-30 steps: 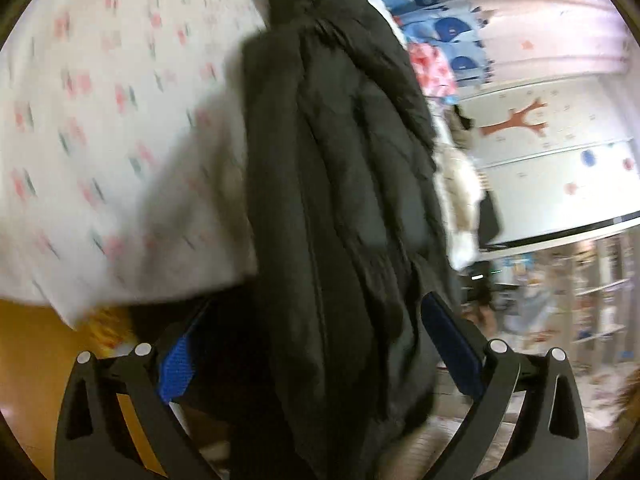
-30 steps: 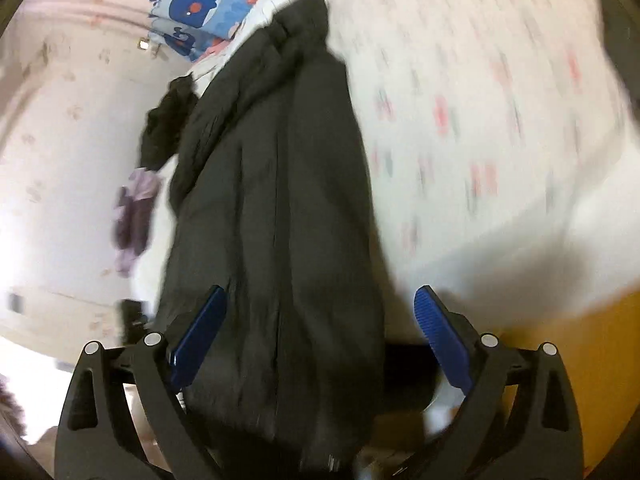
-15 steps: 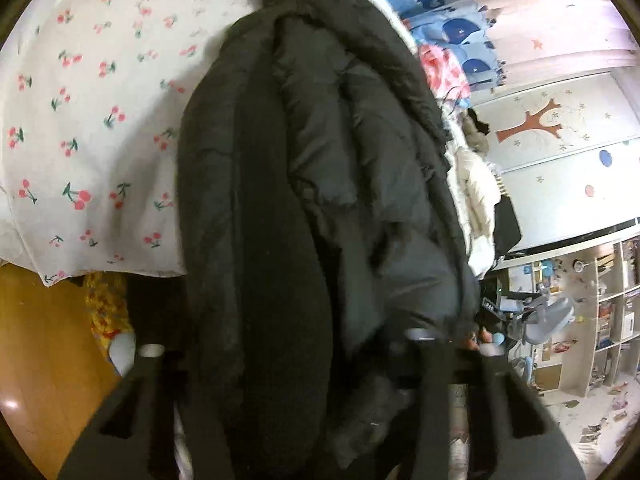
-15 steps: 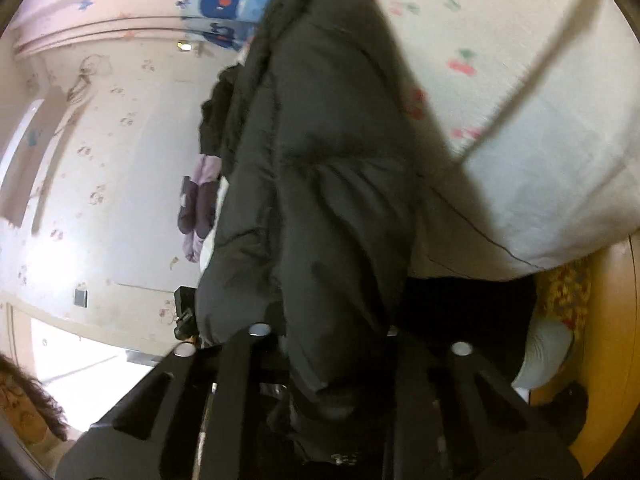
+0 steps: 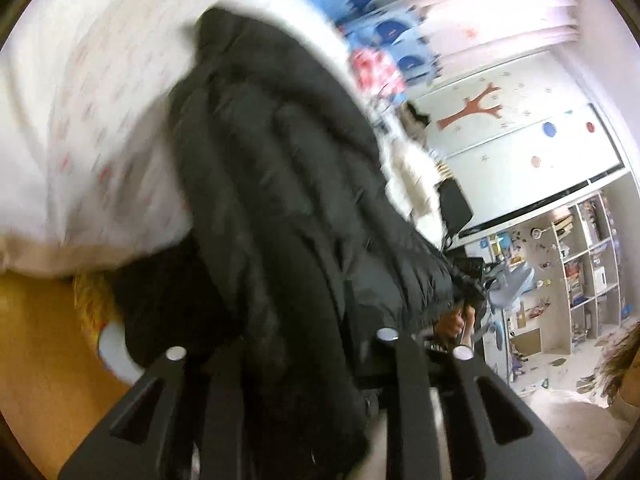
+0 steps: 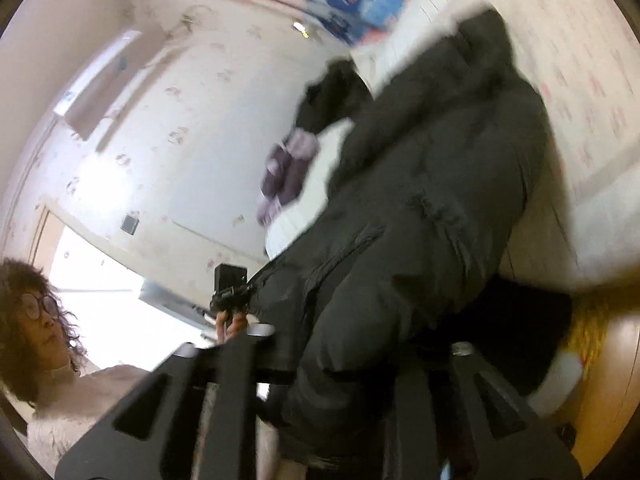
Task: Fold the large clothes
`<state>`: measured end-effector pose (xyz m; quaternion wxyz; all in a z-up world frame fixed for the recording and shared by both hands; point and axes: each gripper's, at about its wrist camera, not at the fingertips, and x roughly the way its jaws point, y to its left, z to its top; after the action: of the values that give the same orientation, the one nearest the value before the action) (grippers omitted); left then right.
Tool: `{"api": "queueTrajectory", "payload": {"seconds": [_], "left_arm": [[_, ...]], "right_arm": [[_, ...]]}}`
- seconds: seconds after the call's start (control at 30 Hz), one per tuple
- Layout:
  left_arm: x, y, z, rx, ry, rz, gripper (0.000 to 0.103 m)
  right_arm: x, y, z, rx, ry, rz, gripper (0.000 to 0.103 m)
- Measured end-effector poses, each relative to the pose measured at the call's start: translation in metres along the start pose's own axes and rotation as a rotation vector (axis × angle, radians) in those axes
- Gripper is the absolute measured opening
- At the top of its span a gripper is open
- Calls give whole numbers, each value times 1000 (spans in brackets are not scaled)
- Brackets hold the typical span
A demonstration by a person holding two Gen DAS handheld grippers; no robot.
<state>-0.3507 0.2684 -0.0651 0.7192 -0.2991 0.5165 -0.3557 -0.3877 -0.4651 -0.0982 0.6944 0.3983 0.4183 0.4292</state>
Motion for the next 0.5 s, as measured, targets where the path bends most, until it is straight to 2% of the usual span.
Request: {"api": "queueTrajectory", "payload": {"seconds": [0.03, 0.07, 0.1, 0.2, 0.3, 0.4, 0.43, 0.47, 0.5], "left_arm": [[3, 12, -4, -27, 11, -1, 37], [5, 25, -7, -57, 16, -14, 53], [6, 40, -9, -99, -3, -25, 66], [6, 66, -11, -178, -67, -63, 86], [13, 70, -5, -212, -86, -89, 87], [19, 60, 1, -175, -87, -86, 86], [21, 55, 2, -161, -89, -72, 85], [22, 51, 2, -157, -90, -49, 74], [24, 48, 2, -159, -79, -44, 55]], "right_arm": [[2, -9, -4, 23, 19, -6, 62], [7, -20, -8, 50, 33, -17, 66], [12, -34, -14, 90, 37, -18, 69], [22, -58, -23, 153, 21, -3, 72], [31, -77, -21, 216, -29, 9, 73], [38, -88, -14, 237, -74, 18, 72], [39, -89, -13, 226, -94, 23, 59], [40, -88, -12, 216, -109, 27, 46], [41, -88, -11, 207, -127, 38, 19]]}}
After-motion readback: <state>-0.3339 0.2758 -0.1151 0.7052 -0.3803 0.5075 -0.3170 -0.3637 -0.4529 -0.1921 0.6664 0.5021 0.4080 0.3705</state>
